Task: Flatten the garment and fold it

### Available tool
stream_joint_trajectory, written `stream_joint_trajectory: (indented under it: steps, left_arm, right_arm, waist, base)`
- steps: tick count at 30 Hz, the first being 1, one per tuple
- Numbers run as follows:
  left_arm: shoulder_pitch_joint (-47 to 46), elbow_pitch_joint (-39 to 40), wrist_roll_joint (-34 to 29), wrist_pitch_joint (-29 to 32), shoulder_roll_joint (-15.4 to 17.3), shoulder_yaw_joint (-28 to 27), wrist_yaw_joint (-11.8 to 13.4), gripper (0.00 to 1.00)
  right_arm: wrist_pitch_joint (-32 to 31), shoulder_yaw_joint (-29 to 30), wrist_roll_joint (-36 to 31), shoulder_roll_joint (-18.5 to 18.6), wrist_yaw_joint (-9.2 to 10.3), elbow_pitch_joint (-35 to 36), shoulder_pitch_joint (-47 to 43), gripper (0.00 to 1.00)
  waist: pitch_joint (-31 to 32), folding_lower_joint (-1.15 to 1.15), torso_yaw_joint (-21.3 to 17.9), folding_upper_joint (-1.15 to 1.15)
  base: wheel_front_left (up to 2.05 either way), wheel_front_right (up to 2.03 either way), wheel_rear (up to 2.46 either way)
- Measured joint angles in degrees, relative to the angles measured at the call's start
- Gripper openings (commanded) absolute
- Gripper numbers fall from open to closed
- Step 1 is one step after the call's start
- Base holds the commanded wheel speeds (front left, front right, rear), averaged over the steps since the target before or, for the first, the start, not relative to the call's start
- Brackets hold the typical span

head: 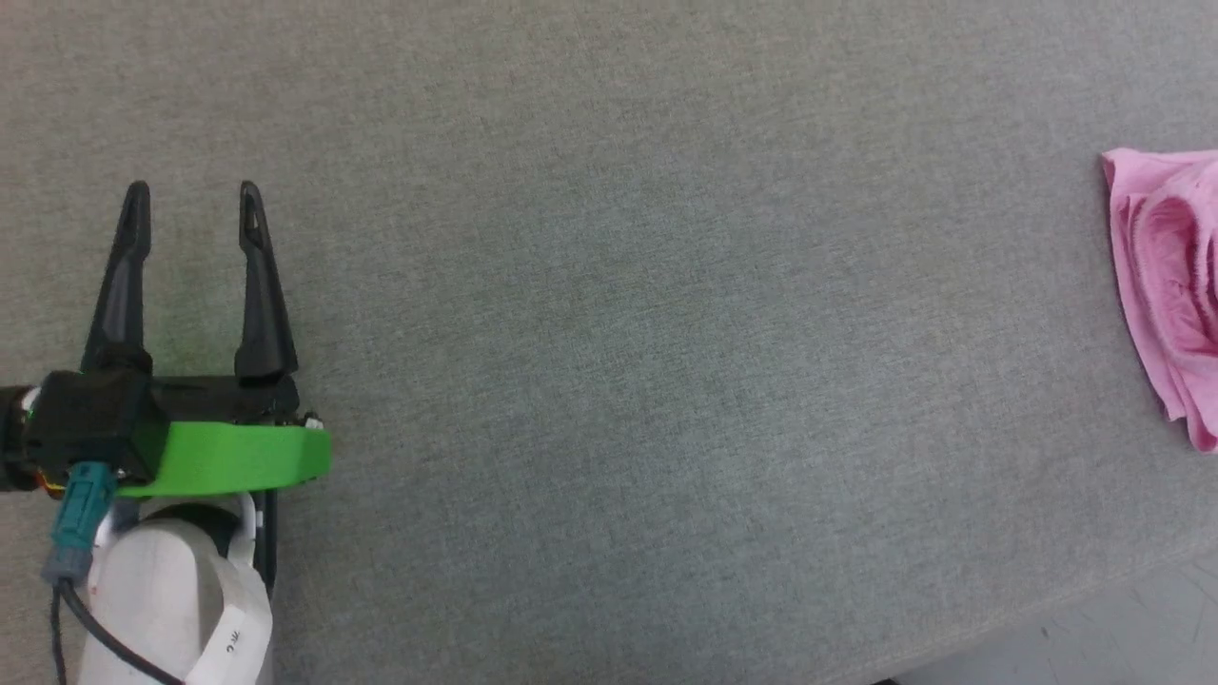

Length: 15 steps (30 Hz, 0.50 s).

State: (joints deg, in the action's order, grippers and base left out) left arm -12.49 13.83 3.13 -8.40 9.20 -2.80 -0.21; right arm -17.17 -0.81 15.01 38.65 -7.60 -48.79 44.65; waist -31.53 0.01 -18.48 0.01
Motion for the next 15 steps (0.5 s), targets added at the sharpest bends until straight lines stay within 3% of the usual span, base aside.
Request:
stream_joint_trajectory:
  steps: [7, 12, 15]
  left_arm:
    - [1.8, -4.9, 2.0, -2.6, -1.5, -0.1, 1.0, 1.00]
    - [2.2, -8.3, 3.0, -3.8, -2.3, -0.3, 1.9, 1.00]
    - [2.0, -9.7, 3.1, -4.3, -2.5, 0.0, 2.1, 1.00]
  right_arm:
    - [10.6, 0.6, 3.4, -1.2, 0.00, 12.6, 2.4, 1.00]
    - [14.6, -0.5, 7.8, -5.6, 0.01, 25.9, 2.2, 1.00]
    - [15.9, -0.4, 6.5, -9.4, 0.01, 33.1, 0.1, 1.00]
  waist:
    - [5.6, 0.00, 1.3, 0.00]
    - [11.0, 0.00, 3.4, 0.00]
    - [13.8, 0.00, 5.3, 0.00]
  base:
    - [0.00, 0.00, 0.00]
    - [0.00, 0.00, 0.00]
    - [0.00, 0.00, 0.00]
